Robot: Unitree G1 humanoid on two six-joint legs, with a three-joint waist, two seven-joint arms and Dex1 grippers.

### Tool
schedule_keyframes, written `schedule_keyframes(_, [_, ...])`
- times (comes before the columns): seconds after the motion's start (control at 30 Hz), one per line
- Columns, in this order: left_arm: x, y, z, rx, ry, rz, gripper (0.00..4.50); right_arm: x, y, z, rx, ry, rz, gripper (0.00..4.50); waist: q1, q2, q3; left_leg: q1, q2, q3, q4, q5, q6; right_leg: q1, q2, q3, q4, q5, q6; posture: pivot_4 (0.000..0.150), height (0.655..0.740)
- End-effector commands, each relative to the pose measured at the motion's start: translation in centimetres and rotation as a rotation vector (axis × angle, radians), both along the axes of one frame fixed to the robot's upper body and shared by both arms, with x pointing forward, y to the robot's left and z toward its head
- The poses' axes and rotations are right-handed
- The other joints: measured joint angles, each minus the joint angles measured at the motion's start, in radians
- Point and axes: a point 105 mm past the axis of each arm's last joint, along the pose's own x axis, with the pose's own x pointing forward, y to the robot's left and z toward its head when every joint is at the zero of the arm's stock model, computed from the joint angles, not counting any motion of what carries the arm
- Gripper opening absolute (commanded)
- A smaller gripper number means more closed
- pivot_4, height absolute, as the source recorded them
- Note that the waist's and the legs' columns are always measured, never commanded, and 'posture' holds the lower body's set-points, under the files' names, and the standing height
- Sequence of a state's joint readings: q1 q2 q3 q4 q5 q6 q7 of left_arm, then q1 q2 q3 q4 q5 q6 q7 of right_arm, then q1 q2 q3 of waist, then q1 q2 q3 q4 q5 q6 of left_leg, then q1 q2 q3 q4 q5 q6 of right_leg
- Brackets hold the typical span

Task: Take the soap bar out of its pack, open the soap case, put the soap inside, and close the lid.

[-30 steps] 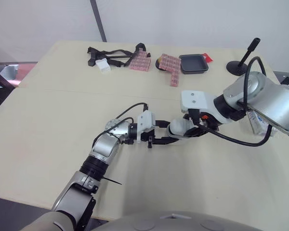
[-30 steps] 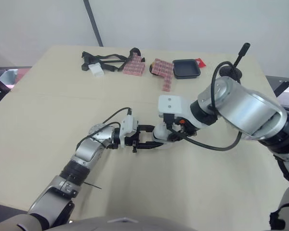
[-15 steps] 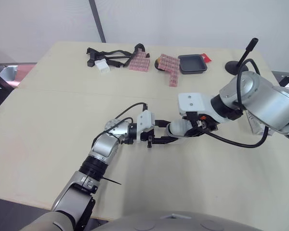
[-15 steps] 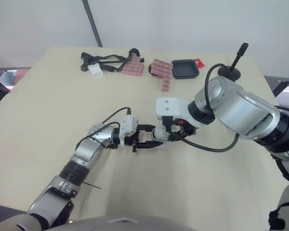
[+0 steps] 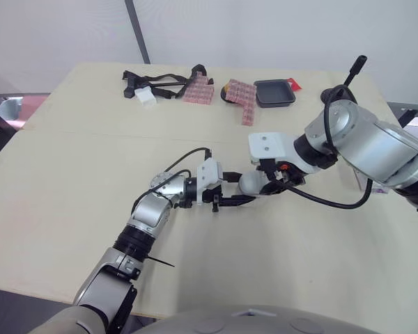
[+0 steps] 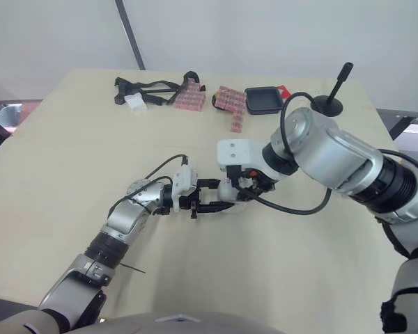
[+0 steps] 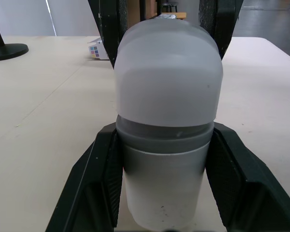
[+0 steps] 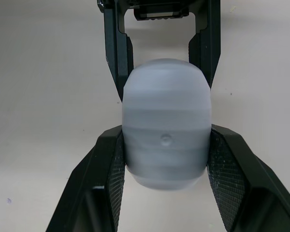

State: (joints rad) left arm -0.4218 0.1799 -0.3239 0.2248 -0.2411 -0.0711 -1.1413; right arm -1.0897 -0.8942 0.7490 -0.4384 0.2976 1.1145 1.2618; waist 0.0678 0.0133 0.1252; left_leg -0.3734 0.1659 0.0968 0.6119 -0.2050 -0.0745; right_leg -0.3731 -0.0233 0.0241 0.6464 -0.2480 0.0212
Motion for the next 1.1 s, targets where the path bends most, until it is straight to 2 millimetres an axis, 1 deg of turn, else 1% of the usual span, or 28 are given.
schedule_keyframes(0.03, [-0.4, -0.3, 1.3, -0.039, -0.056, -0.027, 1.91, 0.5, -0.4, -1.5, -0.042, 0.023, -0.037, 1.92, -0.001, -0.001, 0.000, 0.000, 0.000, 0.000, 0.000, 0.000, 0.000, 0.000, 0.000, 0.000, 0.000, 0.000, 0.000, 0.150, 0.7400])
schedule_keyframes(0.23, [-0.3, -0.4, 1.4, -0.041, -0.057, -0.024, 1.91, 0.4, -0.6, -2.3, -0.054, 0.044, -0.037, 1.92, -0.002, -0.003, -0.002, 0.001, 0.000, 0.000, 0.000, 0.000, 0.000, 0.002, 0.000, 0.000, 0.000, 0.000, 0.000, 0.150, 0.7400])
schedule_keyframes(0.53, [-0.2, -0.3, 1.5, -0.040, -0.059, -0.021, 1.91, 0.5, -0.6, -2.5, -0.046, 0.058, -0.050, 1.92, -0.007, -0.005, -0.003, 0.007, 0.000, 0.000, -0.002, 0.000, 0.000, 0.006, 0.000, 0.000, -0.001, 0.000, 0.000, 0.150, 0.7400])
schedule_keyframes(0.6, [-0.2, -0.3, 1.5, -0.039, -0.060, -0.022, 1.91, 0.1, -0.2, -2.5, -0.012, 0.119, -0.068, 1.92, -0.008, -0.006, -0.004, 0.008, 0.000, 0.000, -0.003, 0.000, -0.001, 0.008, 0.000, 0.000, -0.002, 0.000, -0.001, 0.150, 0.7400])
schedule_keyframes(0.7, [-0.2, -0.3, 1.5, -0.040, -0.061, -0.022, 1.91, -0.2, -0.1, -2.5, -0.003, 0.151, -0.072, 1.92, -0.010, -0.006, -0.004, 0.008, 0.000, 0.000, -0.003, 0.000, -0.001, 0.009, 0.000, 0.000, -0.002, 0.000, -0.001, 0.150, 0.7400])
schedule_keyframes(1.1, [-0.2, -0.3, 1.5, -0.039, -0.060, -0.020, 1.91, 1.0, -0.9, -2.9, -0.062, 0.070, -0.068, 1.92, -0.013, -0.006, -0.004, 0.009, 0.000, 0.000, -0.004, 0.000, 0.000, 0.010, 0.000, -0.001, -0.005, 0.000, -0.001, 0.150, 0.7400])
